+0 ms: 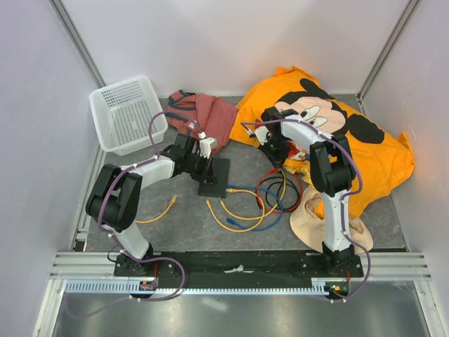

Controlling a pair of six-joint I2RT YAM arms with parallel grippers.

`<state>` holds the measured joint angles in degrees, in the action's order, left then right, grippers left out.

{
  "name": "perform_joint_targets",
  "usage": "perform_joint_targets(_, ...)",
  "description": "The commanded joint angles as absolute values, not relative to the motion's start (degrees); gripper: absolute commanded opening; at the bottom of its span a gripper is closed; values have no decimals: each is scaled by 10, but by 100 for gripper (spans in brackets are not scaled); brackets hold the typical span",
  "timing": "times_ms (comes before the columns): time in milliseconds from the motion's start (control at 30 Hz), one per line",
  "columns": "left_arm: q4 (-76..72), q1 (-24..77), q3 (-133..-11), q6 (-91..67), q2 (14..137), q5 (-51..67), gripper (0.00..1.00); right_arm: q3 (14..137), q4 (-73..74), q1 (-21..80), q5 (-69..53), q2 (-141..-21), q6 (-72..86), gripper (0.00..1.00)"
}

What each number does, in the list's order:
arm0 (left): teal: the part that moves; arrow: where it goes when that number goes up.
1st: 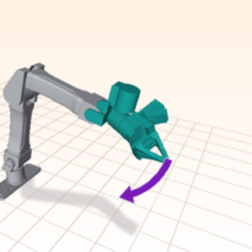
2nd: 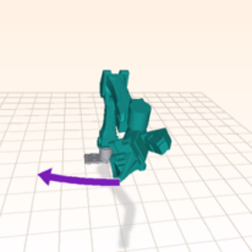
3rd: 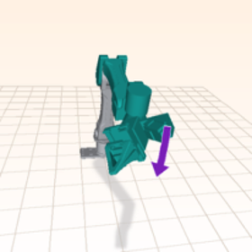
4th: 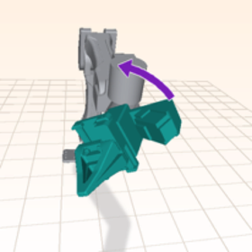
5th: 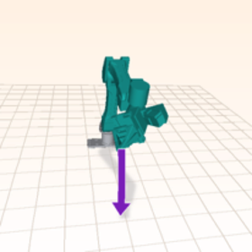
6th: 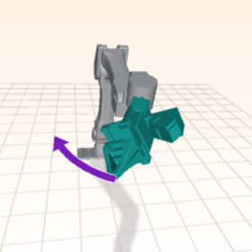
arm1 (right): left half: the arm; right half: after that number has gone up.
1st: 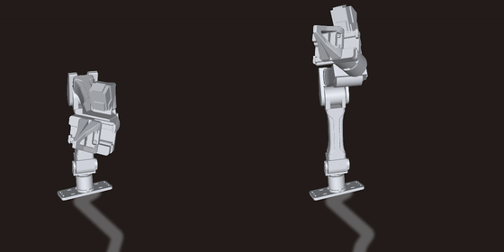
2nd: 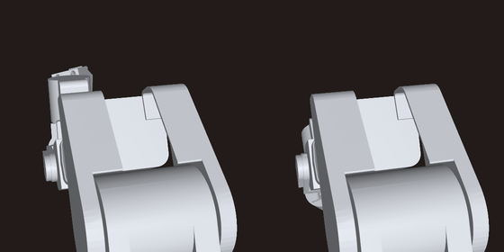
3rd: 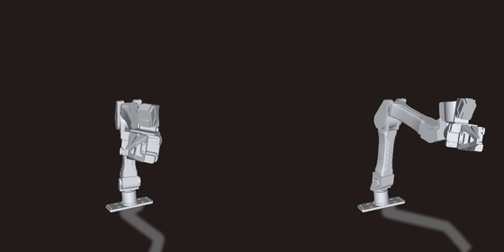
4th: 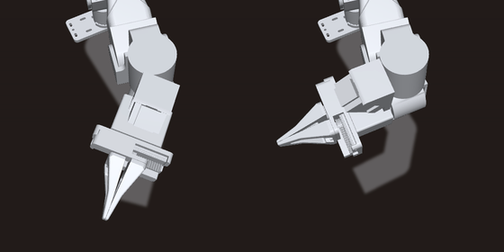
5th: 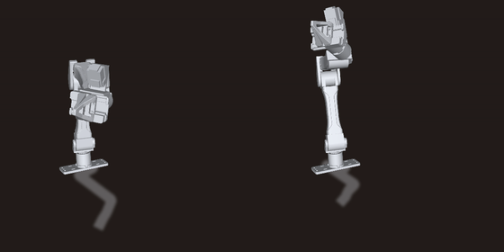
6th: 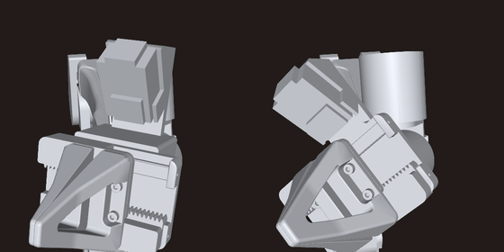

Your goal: Pull the plug from the switch port

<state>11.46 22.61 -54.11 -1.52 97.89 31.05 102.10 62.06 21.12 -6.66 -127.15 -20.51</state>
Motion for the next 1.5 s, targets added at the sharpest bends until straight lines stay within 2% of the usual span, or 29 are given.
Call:
perform_joint_targets(0,98,230,-547,-41,1003,263,11,956,571,208,102,-1219,-236,0)
perform_joint_targets(333,105,231,-556,-45,1010,271,11,937,542,197,179,-1172,-250,0)
perform_joint_targets(467,106,230,-559,-43,1010,272,11,972,559,196,115,-1170,-248,1)
perform_joint_targets(500,107,232,-559,-42,1008,272,11,981,574,196,61,-1169,-245,7)
perform_joint_targets(533,109,231,-559,-40,1006,272,11,990,581,199,34,-1169,-244,29)
perform_joint_targets(600,112,231,-556,-35,998,271,11,1013,592,214,1,-1163,-243,43)
perform_joint_targets(633,112,231,-555,-32,996,270,11,1022,594,221,2,-1160,-240,59)
perform_joint_targets(700,113,230,-548,-27,991,269,10,1055,593,240,-17,-1155,-228,65)
perform_joint_targets(800,112,231,-542,-27,992,266,11,1101,611,254,-126,-1169,-217,65)
perform_joint_targets(833,112,230,-543,-26,997,267,11,1108,618,257,-202,-1175,-213,63)
perform_joint_targets(967,120,231,-553,-24,1001,263,11,1108,637,276,-316,-1225,-193,60)
perform_joint_targets(1133,127,230,-551,-31,1002,239,11,1085,638,303,-371,-1265,-186,59)
perform_joint_targets(1467,151,231,-530,-4,963,254,8,1120,642,304,-440,-1354,-190,56)
